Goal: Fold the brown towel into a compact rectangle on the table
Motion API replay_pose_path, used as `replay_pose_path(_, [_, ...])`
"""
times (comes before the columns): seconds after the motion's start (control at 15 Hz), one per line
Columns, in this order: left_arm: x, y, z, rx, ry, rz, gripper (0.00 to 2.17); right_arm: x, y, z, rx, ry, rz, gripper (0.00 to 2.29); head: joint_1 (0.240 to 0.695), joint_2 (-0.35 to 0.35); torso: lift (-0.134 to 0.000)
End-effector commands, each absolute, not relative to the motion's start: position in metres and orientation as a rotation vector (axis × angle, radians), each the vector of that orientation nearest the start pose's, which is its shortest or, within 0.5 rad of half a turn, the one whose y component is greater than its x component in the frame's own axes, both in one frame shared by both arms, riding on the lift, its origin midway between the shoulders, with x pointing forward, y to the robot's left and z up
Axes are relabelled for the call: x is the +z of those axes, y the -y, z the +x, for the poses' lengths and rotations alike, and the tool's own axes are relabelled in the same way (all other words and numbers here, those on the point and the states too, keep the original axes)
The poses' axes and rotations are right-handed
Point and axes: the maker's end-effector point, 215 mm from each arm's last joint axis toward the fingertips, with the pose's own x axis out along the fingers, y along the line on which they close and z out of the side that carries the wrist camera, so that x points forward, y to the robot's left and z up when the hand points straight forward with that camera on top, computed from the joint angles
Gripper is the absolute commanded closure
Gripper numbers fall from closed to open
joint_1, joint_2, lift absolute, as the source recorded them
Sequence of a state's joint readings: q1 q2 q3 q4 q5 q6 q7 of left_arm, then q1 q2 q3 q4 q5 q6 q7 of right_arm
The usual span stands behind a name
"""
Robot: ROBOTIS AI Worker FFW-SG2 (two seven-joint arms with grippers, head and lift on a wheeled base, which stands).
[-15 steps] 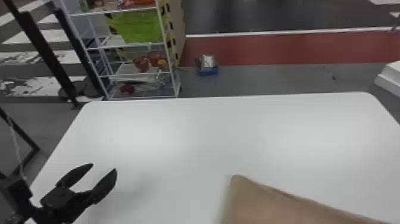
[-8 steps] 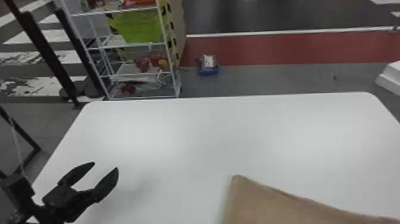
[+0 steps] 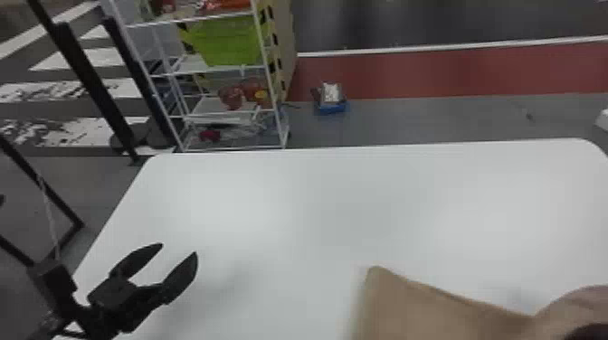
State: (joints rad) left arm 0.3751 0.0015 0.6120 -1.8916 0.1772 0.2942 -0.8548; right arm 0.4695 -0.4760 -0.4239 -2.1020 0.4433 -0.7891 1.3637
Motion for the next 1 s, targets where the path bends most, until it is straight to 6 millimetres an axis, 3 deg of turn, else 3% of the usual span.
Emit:
replay_pose_path(0.0, [-0.400, -0.385, 0.399, -0.269, -0.237, -0.166, 0.05, -0.347, 0.219, 0.308, 1.397, 0.003, -1.485, 1.21, 0.695, 0.216, -0.123])
replay_pose_path(0.2, [-0.398, -0.391, 0.395, -0.265, -0.235, -0.166, 0.05, -0.349, 0.181, 0.302, 1.451, 0.056, -1.483, 1.21, 0.695, 0.269, -0.123])
replay_pose_path(0.4, [-0.399, -0.396, 0.393, -0.255, -0.237, -0.168, 0.05, -0.358, 0.156, 0.298, 1.497, 0.079, -1.491, 1.20, 0.695, 0.340, -0.123])
replay_pose_path(0.53, [-0.401, -0.396, 0.393, -0.256, -0.236, -0.170, 0.05, -0.366, 0.144, 0.298, 1.522, 0.072, -1.503, 1.19, 0.695, 0.350, -0.123])
replay_pose_path(0.67, [-0.401, -0.396, 0.393, -0.257, -0.235, -0.172, 0.05, -0.370, 0.137, 0.302, 1.529, 0.049, -1.470, 0.72, 0.695, 0.350, -0.123])
replay_pose_path(0.8, [-0.401, -0.396, 0.394, -0.259, -0.235, -0.173, 0.05, -0.374, 0.126, 0.305, 1.539, 0.040, -1.459, 0.69, 0.695, 0.350, -0.123])
replay_pose_path(0.87, [-0.401, -0.395, 0.394, -0.260, -0.235, -0.174, 0.05, -0.377, 0.123, 0.307, 1.542, 0.035, -1.446, 0.39, 0.695, 0.350, -0.123])
replay_pose_path(0.93, [-0.401, -0.395, 0.394, -0.260, -0.236, -0.175, 0.05, -0.379, 0.120, 0.309, 1.543, 0.025, -1.428, 0.33, 0.695, 0.350, -0.123])
